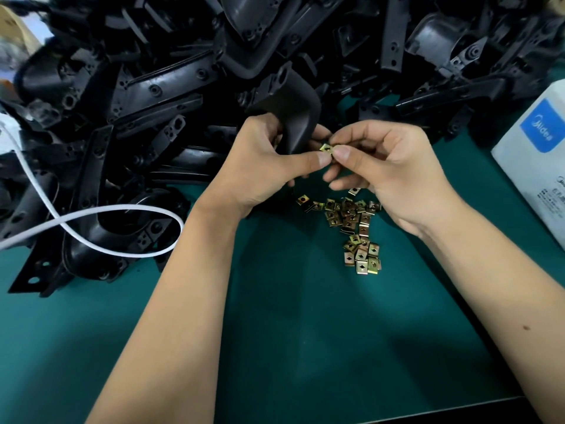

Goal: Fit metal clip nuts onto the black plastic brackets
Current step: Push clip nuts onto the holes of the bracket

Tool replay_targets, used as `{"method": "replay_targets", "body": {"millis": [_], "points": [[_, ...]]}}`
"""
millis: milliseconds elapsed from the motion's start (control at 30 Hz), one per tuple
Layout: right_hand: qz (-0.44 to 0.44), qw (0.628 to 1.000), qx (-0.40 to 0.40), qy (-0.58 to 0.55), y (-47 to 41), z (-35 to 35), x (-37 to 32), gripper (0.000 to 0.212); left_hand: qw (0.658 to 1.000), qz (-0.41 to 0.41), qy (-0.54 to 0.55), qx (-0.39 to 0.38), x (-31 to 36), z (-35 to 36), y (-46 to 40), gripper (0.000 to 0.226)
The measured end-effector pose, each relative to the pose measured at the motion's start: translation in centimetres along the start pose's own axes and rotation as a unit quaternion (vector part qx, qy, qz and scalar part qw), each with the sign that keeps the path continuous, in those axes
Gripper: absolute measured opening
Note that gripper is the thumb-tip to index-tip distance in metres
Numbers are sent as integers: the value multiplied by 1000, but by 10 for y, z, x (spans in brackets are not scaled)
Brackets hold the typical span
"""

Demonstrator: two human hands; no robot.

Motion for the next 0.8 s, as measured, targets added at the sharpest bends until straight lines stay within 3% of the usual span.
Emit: {"method": "replay_targets", "body": {"millis": [133, 300, 367, 433, 500, 600, 733, 800], "points": [[27, 999, -5, -31, 1, -2, 0, 8, 1000, 16, -11, -9, 1, 3, -1, 19], [70, 992, 52, -89, -3, -13, -1, 11, 999, 18, -19, 30, 0, -8, 1, 16], [60, 992, 69, -90, -3, -20, -2, 13, 994, 11, -112, 7, -2, -14, 2, 20], [50, 993, 67, -82, -3, -22, -2, 15, 965, -8, -262, -3, -4, -17, 4, 36], [45, 995, 62, -70, -3, -21, -1, 16, 949, -24, -315, -3, -3, -14, 4, 56], [34, 997, 56, -48, -2, -17, 0, 17, 951, -35, -308, -17, -1, -5, 4, 72], [25, 997, 61, -29, -3, -15, 0, 19, 956, -55, -285, -37, -4, 0, 5, 55], [29, 997, 69, -36, -3, -14, -1, 13, 970, -100, -218, -33, -7, 0, 6, 79]]}}
Point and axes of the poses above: each hand's wrist, its own y-axis away from the middle knuckle, its own z-axis out of the palm, x = y × z, the point moved 2 cm from there along -y, towards the middle knuckle, and after that the axes turned 3 degrees about z, right-handed, at the moved point
